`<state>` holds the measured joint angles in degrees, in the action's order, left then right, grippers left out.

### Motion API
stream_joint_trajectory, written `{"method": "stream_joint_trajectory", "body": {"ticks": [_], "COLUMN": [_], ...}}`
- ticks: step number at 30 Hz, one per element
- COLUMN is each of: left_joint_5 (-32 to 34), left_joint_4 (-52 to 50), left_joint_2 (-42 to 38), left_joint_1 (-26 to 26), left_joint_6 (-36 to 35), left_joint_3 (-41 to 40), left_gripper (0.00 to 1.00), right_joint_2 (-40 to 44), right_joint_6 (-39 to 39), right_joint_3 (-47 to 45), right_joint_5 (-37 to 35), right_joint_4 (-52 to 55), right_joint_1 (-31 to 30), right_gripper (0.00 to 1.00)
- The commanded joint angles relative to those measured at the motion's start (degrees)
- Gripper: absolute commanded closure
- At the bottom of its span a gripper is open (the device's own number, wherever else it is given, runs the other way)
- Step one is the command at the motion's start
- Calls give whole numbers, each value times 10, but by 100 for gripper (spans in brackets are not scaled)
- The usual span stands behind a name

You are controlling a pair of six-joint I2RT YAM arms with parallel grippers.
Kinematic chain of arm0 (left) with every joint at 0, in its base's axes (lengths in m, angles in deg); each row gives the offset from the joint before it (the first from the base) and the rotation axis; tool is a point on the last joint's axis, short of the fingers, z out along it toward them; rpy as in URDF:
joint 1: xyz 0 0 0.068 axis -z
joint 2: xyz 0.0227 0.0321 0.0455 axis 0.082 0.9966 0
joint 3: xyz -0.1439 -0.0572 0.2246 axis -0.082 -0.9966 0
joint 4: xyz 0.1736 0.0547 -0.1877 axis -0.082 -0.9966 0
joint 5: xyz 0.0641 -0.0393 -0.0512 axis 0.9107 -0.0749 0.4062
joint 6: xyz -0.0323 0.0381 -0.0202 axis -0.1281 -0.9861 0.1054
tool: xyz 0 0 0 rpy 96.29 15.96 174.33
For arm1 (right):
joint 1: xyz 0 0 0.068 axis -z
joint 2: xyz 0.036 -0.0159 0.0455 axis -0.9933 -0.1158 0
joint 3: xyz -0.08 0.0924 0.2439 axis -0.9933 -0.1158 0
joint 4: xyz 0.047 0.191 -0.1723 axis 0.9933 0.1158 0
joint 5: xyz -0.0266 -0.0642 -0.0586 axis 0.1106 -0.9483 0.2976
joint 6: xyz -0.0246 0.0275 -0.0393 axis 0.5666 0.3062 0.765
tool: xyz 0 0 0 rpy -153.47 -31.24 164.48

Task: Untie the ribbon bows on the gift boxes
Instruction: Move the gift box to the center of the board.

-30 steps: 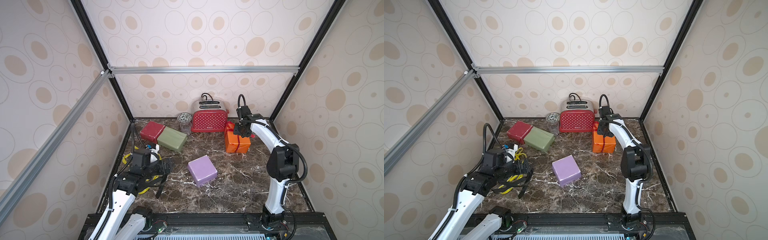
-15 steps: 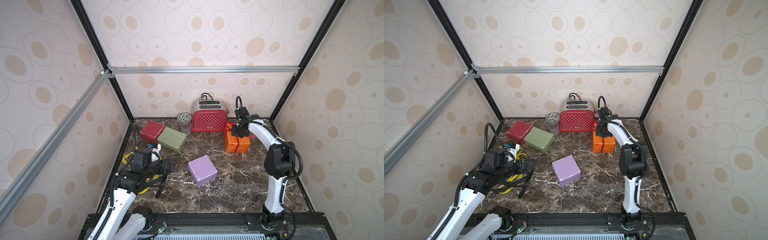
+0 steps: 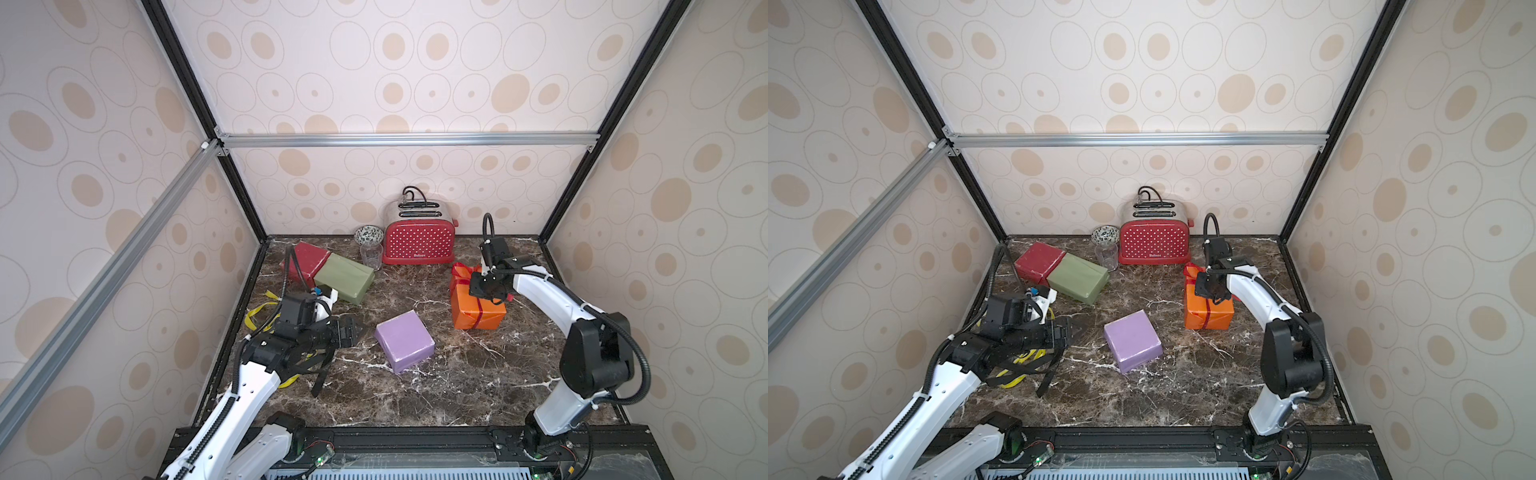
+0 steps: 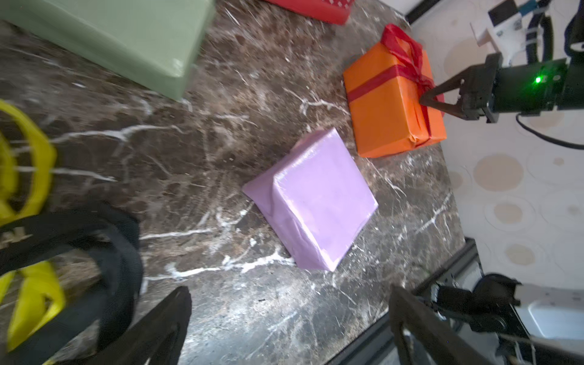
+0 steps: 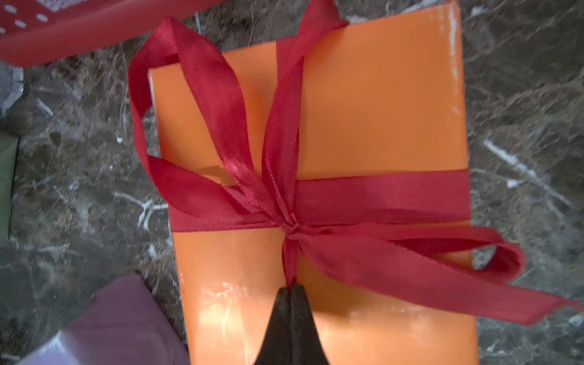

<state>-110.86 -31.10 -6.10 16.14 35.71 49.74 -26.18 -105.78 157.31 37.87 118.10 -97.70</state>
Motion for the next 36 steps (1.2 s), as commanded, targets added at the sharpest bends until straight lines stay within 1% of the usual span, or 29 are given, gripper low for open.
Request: {"method": "stream_joint_trajectory", "body": {"ticks": [1, 4, 7, 9, 11, 14, 17, 19, 23, 24, 26, 29, 31, 36], "left_joint_5": [-34, -10, 42, 76, 85, 83, 98, 111, 165, 179, 196, 209, 216, 232], "left_joint_4": [13, 11, 15, 63, 122, 231, 324, 370, 464, 483, 507, 575, 612, 710], "left_joint_2": [10, 20, 47, 50, 49, 62, 94, 115, 154, 163, 183, 229, 266, 383], "left_joint_1": [44, 96, 173, 228, 255, 260, 262, 265, 279, 283, 285, 285, 285, 285], "left_joint_6": [0, 16, 62, 120, 169, 239, 296, 323, 390, 398, 405, 418, 422, 447], "left_joint_3": [4, 3, -7, -42, -75, -120, -146, -156, -195, -203, -206, -198, -181, -122], "left_gripper": [3, 2, 2, 2, 1, 3, 10, 20, 48, 50, 51, 52, 52, 51], "right_joint_2": [58, 115, 156, 178, 203, 240, 263, 273, 291, 297, 308, 314, 316, 322], "right_joint_6": [-27, -35, -42, -46, -46, -52, -60, -62, -48, -44, -40, -48, -65, -87], "right_joint_3": [-62, -117, -153, -172, -190, -220, -242, -253, -255, -255, -254, -256, -256, -272], "right_joint_5": [57, 76, 100, 111, 105, 100, 106, 118, 119, 114, 103, 78, 48, 15], "right_joint_4": [-18, -32, -31, -22, -17, -14, -16, -19, -4, 1, 8, 10, 15, 2], "right_joint_1": [-14, -44, -61, -66, -74, -80, -81, -82, -84, -84, -84, -84, -84, -80], "right_gripper": [100, 100, 100, 100, 100, 100, 100, 100, 100, 100, 100, 100, 100, 100]}}
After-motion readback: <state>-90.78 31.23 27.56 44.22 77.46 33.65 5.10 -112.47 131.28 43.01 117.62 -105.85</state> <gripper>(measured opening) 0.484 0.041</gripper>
